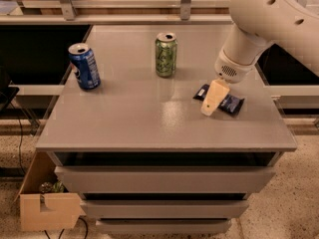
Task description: Move rxbar blueberry near pepsi can
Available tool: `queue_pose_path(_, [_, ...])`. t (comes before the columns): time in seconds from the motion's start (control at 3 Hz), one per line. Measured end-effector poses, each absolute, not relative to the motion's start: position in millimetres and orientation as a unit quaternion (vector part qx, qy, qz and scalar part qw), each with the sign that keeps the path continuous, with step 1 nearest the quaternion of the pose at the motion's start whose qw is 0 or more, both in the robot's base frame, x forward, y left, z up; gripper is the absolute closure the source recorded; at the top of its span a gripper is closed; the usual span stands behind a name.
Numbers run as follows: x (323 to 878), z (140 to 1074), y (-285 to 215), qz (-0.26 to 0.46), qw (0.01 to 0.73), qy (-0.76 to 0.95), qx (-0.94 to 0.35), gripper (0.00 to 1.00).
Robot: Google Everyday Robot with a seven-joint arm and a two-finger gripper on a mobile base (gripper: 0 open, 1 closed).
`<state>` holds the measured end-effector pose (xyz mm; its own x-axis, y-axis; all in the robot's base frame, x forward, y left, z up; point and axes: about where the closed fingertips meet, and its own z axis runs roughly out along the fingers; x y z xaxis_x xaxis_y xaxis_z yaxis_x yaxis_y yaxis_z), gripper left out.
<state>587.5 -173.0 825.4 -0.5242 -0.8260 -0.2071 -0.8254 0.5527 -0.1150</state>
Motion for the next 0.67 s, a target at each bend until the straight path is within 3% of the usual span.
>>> queue_pose_path(0.67, [588.9, 835.3, -172.5, -0.001, 0.12, 0.873, -0.474, 0.88])
